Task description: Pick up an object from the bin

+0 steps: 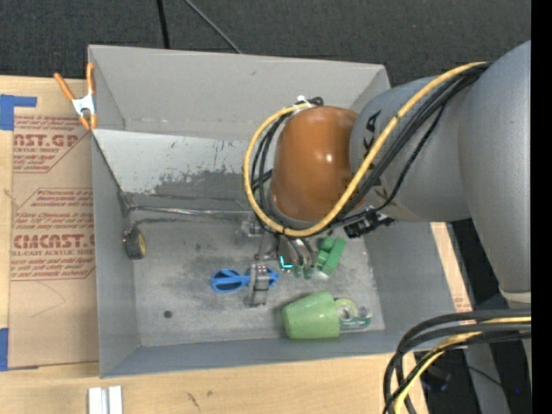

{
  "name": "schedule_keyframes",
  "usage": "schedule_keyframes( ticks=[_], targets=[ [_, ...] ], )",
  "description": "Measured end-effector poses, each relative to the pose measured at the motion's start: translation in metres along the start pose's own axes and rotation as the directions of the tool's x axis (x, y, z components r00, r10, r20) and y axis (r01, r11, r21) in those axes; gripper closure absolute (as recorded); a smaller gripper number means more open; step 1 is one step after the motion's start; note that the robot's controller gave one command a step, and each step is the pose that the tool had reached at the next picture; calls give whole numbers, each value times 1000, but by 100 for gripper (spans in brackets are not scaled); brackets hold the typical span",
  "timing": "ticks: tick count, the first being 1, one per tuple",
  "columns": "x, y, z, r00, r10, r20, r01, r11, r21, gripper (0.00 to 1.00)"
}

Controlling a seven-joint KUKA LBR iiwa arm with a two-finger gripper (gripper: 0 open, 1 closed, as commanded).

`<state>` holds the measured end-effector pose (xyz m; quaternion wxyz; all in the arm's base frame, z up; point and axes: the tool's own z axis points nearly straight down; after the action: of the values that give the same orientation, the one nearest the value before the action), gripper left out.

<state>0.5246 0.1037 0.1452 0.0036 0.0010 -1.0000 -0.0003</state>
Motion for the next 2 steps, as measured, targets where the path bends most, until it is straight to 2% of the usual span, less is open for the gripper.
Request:
schedule_keyframes(
  ticks=[1,2],
  targets=[
    [-28,-29,79,991,-130,5,130,992,2,0],
    [-29,-27,75,991,-131,9,131,991,0,100]
  ],
)
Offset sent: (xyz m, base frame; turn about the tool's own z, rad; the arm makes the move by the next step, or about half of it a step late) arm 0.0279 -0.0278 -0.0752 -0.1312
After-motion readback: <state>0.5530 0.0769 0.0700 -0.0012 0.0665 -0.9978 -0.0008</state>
